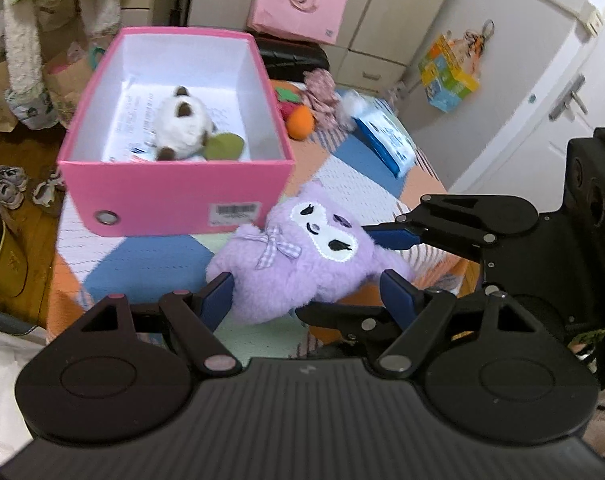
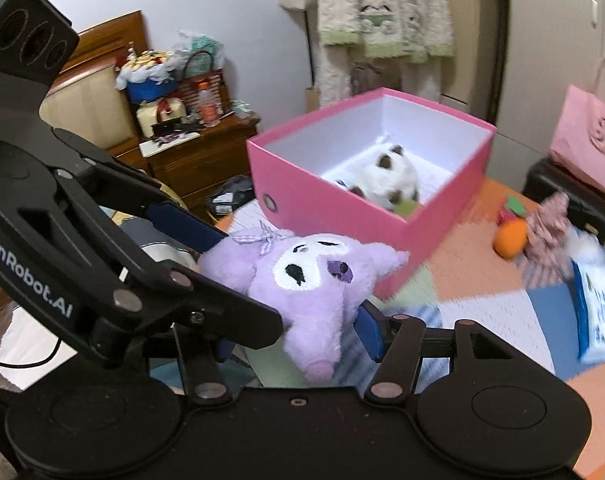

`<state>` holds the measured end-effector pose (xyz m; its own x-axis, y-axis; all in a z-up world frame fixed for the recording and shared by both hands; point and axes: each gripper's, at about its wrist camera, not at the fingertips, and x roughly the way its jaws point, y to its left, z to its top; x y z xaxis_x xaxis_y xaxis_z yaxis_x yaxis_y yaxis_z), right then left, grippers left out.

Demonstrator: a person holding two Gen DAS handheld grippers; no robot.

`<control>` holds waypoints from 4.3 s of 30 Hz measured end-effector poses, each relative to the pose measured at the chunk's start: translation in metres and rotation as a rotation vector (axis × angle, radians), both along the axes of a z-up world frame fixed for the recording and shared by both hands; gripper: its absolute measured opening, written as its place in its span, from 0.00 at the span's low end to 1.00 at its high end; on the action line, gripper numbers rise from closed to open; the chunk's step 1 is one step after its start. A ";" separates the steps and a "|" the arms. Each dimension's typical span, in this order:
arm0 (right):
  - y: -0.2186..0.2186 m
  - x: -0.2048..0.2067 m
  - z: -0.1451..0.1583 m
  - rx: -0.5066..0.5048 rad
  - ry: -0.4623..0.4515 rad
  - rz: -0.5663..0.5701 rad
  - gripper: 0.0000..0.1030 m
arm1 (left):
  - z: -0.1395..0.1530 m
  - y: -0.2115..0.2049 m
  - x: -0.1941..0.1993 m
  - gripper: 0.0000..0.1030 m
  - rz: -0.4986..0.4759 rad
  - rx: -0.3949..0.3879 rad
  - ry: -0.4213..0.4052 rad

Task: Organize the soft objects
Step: 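Carry the lavender plush with the left gripper over the pink box, then lower the lavender plush into the box and open the left gripper, then withdraw the left gripper from the box back over the bed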

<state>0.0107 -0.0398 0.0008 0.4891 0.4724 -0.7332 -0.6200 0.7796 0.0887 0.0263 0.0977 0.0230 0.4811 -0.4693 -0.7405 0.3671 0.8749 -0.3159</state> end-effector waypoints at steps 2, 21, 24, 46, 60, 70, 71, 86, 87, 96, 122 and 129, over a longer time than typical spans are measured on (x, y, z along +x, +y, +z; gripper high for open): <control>0.009 0.006 0.005 -0.001 -0.012 0.011 0.63 | 0.004 0.009 0.005 0.75 0.021 -0.010 -0.012; 0.045 0.080 0.035 -0.011 -0.107 -0.032 0.65 | 0.035 0.035 0.084 0.75 0.027 -0.011 -0.097; 0.047 0.097 0.034 -0.028 -0.143 -0.045 0.66 | 0.031 0.036 0.103 0.75 0.044 -0.029 -0.109; 0.048 0.258 -0.011 -0.109 -0.195 -0.027 0.62 | -0.022 0.035 0.267 0.75 0.151 -0.060 -0.041; 0.062 0.295 -0.040 -0.252 -0.189 0.044 0.66 | -0.044 0.029 0.298 0.74 0.187 -0.039 0.019; 0.047 0.295 -0.040 -0.258 -0.143 0.046 0.77 | -0.024 0.014 0.274 0.77 0.201 0.126 -0.177; 0.044 0.293 -0.038 -0.243 -0.137 0.044 0.77 | -0.020 0.015 0.271 0.77 0.198 0.122 -0.183; 0.011 0.214 -0.004 -0.118 -0.135 0.044 0.77 | 0.007 0.022 0.191 0.77 0.168 0.182 -0.235; 0.010 0.208 -0.001 -0.115 -0.138 0.045 0.77 | 0.008 0.022 0.186 0.77 0.165 0.185 -0.232; 0.010 0.164 0.020 -0.129 -0.144 0.033 0.77 | 0.024 0.020 0.143 0.77 0.104 0.192 -0.232; -0.077 0.058 0.052 -0.024 -0.164 -0.024 0.77 | 0.046 -0.040 0.012 0.91 -0.176 0.239 -0.280; -0.135 0.022 0.033 0.036 -0.151 -0.111 0.77 | 0.032 -0.065 0.002 0.91 -0.246 0.223 -0.233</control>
